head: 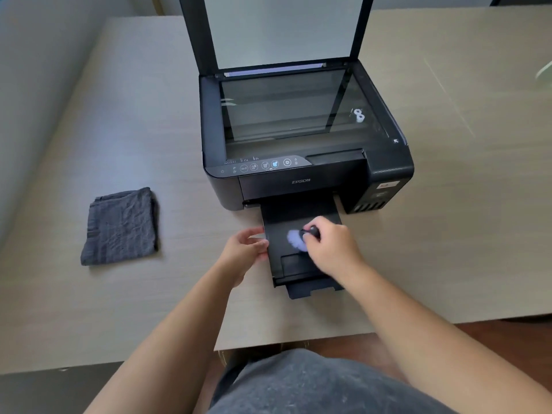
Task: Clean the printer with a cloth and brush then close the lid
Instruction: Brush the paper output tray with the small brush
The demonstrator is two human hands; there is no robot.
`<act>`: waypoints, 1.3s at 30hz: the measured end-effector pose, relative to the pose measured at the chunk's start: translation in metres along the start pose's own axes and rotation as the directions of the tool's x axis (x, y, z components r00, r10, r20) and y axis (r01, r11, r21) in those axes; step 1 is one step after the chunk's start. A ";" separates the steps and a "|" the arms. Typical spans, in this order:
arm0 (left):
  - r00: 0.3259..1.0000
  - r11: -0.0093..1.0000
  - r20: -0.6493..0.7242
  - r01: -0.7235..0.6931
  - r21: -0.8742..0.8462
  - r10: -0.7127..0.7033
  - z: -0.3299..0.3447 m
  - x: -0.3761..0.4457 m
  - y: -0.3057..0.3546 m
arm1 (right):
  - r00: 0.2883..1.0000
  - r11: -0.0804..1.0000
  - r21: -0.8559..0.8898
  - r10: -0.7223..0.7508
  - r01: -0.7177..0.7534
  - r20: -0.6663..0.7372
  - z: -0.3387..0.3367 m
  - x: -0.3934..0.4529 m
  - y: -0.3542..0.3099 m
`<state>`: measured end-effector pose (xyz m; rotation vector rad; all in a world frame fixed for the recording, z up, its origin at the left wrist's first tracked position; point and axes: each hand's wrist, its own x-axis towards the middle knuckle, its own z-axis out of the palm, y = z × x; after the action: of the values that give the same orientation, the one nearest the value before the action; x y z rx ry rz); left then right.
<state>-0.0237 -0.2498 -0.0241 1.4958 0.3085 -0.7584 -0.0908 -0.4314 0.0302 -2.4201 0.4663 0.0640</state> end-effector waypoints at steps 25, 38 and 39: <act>1.000 1.000 -0.004 0.010 0.004 -0.010 0.001 -0.004 0.002 | 0.973 0.973 -0.109 -0.188 0.204 0.135 -0.063 0.021 0.060; 1.000 1.000 -0.013 0.005 0.025 -0.004 0.002 -0.006 0.004 | 0.960 0.993 -0.099 -0.033 0.062 0.277 -0.076 0.008 0.065; 1.000 1.000 -0.015 0.004 0.026 -0.004 0.002 -0.005 0.004 | 0.975 0.992 -0.097 -0.061 0.084 0.216 -0.070 0.015 0.057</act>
<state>-0.0252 -0.2505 -0.0173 1.5266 0.3136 -0.7574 -0.1013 -0.5208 0.0474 -2.4959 0.2828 0.3202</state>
